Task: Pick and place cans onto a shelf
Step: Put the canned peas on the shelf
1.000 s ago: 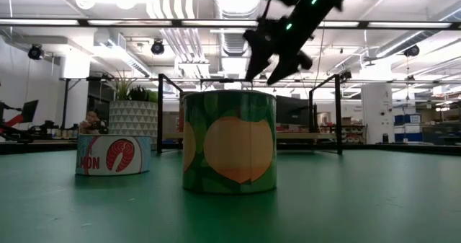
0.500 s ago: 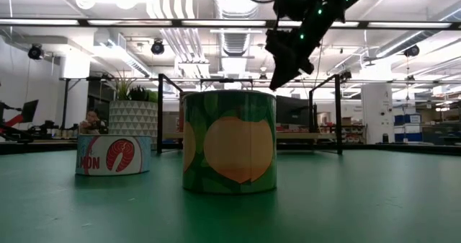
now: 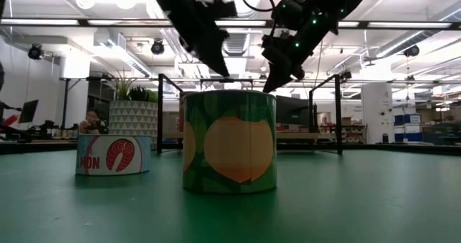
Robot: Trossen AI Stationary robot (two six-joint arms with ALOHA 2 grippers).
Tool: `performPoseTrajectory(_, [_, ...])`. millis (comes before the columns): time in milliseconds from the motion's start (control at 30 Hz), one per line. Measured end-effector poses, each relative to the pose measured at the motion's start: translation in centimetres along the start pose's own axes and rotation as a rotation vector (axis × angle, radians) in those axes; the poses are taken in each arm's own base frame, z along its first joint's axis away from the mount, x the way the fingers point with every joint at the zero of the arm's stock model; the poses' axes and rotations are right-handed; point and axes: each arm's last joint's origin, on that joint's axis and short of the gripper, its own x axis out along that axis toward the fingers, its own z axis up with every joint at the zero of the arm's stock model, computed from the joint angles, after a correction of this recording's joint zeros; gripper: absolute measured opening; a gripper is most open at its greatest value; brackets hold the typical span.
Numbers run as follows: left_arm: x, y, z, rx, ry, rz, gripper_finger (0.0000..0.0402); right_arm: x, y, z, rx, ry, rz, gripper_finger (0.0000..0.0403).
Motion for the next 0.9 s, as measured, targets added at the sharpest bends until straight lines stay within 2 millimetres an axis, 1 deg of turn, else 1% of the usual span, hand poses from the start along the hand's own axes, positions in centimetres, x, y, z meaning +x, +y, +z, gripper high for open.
performPoseTrajectory(167, [3.2, 0.4, 1.0, 0.017, 0.055, -0.008, 0.0, 0.8, 0.1, 0.0, -0.013, -0.006, 0.0, 0.0009])
performPoseTrajectory(300, [4.7, 0.9, 1.0, 0.008, 0.083, 0.009, 0.0, 1.5, 0.1, -0.3, -0.022, 0.013, 0.005, 0.0009])
performPoseTrajectory(500, [5.4, 1.8, 1.2, -0.022, 0.076, 0.032, 0.0, 1.8, 0.4, -0.6, -0.012, 0.03, 0.103, 0.0009])
performPoseTrajectory(733, [5.8, 2.8, 1.2, -0.059, 0.079, 0.056, 0.0, 0.8, 1.0, -0.7, -0.021, 0.057, 0.122, 0.0009])
performPoseTrajectory(900, [5.8, 2.9, 1.1, -0.059, 0.085, 0.058, 0.0, 0.6, 2.1, -0.8, -0.044, 0.069, 0.154, 0.0009])
